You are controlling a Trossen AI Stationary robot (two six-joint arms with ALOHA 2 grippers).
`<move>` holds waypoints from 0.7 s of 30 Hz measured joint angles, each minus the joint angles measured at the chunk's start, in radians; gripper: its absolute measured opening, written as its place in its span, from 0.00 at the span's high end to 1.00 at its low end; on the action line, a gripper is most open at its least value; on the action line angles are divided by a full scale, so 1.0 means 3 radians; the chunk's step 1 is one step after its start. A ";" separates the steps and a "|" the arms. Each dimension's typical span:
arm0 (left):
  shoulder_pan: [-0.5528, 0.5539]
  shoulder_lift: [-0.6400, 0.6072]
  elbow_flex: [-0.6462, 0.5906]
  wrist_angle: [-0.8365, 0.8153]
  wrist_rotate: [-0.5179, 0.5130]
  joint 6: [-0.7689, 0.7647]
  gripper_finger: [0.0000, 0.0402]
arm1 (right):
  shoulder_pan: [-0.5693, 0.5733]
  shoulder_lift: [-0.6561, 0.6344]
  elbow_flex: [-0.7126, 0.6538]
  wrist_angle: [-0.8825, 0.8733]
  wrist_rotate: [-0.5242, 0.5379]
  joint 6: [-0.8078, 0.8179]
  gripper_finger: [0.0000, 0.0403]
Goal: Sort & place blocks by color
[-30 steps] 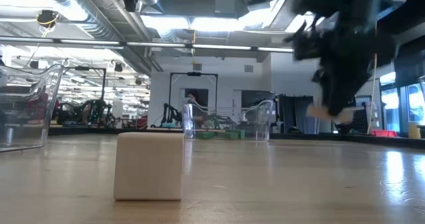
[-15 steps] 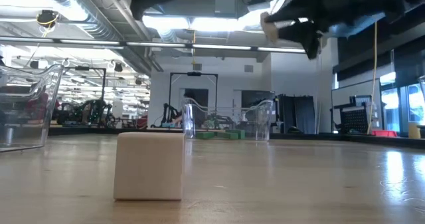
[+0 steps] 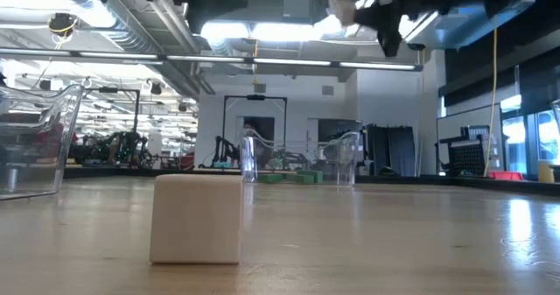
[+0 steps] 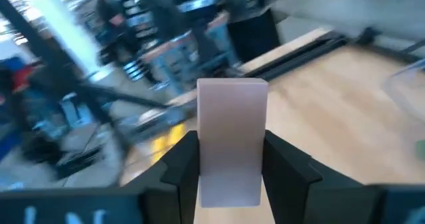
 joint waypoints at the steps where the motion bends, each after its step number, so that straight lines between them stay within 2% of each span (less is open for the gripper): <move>1: 0.0000 -0.0017 -0.0001 0.0010 0.0006 0.0000 0.41 | 0.0004 -0.0043 0.0065 -0.0156 -0.0105 0.0045 0.68; 3: 0.0000 -0.0052 -0.0001 0.0061 0.0006 0.0001 0.41 | 0.0088 -0.0119 0.0273 -0.0767 -0.0346 0.0140 0.68; 7: 0.0000 -0.0071 -0.0001 0.0052 0.0003 -0.0003 0.41 | 0.0495 -0.0149 0.0826 -0.2408 -0.0807 0.0381 0.68; 11: 0.0000 -0.0076 -0.0001 0.0054 0.0002 -0.0040 0.41 | 0.1082 -0.0129 0.1201 -0.3381 -0.1074 0.1005 0.68; 15: 0.0000 -0.0076 -0.0001 0.0054 0.0002 -0.0074 0.41 | 0.1756 -0.0127 0.1253 -0.3708 -0.1060 0.1890 0.68; 21: 0.0000 -0.0076 -0.0001 0.0089 0.0002 -0.0074 0.41 | 0.2532 0.0089 0.1093 -0.3694 -0.0853 0.2976 0.68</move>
